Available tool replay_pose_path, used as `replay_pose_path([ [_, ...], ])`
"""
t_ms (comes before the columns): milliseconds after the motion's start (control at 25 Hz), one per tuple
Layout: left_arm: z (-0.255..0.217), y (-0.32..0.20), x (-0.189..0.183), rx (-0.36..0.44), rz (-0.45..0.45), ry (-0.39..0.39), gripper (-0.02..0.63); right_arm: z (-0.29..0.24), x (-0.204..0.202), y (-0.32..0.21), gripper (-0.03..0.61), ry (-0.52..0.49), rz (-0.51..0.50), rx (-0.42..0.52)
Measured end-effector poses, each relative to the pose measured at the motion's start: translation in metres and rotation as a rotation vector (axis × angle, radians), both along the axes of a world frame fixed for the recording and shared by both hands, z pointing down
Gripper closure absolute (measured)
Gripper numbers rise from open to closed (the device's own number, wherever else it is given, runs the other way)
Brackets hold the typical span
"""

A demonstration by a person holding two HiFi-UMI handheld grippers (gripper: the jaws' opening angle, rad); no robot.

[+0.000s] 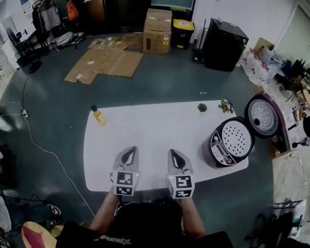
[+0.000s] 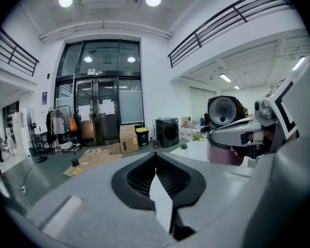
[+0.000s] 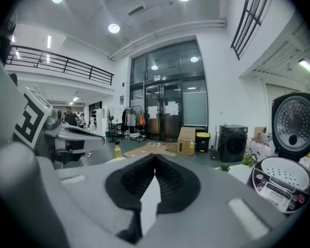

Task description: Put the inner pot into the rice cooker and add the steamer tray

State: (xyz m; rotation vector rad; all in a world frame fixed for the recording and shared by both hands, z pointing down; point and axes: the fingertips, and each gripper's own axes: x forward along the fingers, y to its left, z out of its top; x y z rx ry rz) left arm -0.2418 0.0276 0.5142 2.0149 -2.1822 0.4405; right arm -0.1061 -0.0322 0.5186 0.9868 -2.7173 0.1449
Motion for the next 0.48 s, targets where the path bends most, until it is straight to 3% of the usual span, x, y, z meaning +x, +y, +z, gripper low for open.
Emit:
replay_pose_path([
  [480, 0.0025, 0.0079, 0.0086, -0.007, -0.009, 0.002, 0.603, 0.0005, 0.01, 0.0044, 0.572, 0.004, -0.005, -0.002],
])
